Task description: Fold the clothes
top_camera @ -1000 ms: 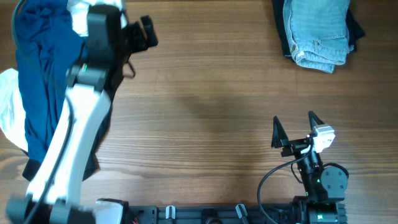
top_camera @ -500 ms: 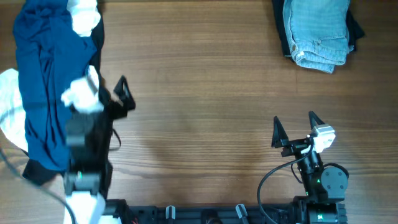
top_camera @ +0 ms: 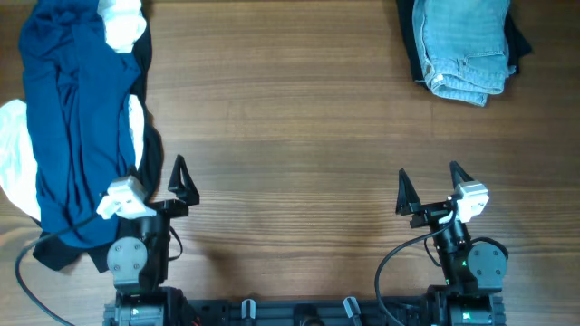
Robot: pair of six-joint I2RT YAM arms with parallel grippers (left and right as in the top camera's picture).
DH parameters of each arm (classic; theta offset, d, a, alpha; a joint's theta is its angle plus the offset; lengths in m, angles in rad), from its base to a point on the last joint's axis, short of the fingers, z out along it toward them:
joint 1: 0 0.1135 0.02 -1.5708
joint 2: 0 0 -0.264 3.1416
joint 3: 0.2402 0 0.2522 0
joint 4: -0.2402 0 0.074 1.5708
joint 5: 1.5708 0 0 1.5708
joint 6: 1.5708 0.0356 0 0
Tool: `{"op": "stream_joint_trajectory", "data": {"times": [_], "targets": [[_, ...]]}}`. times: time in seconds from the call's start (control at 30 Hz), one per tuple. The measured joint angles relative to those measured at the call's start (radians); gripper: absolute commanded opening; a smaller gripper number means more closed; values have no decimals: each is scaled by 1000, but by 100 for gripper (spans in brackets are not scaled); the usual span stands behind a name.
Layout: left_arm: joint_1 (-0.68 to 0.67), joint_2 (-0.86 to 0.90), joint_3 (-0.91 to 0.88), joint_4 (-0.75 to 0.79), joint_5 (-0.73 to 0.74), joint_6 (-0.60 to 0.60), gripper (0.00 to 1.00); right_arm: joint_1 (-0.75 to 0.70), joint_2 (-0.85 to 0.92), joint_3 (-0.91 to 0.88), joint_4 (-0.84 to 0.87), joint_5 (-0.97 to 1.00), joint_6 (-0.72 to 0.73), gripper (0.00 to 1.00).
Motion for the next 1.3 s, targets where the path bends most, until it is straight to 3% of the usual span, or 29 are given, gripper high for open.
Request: {"op": "stream_joint_trajectory", "data": {"times": [0.47, 1.3], "targets": [[0, -211, -37, -230, 5, 0, 100, 0, 0, 0, 0, 0, 0, 100], [0, -214, -38, -230, 5, 0, 100, 0, 0, 0, 0, 0, 0, 100]]}}
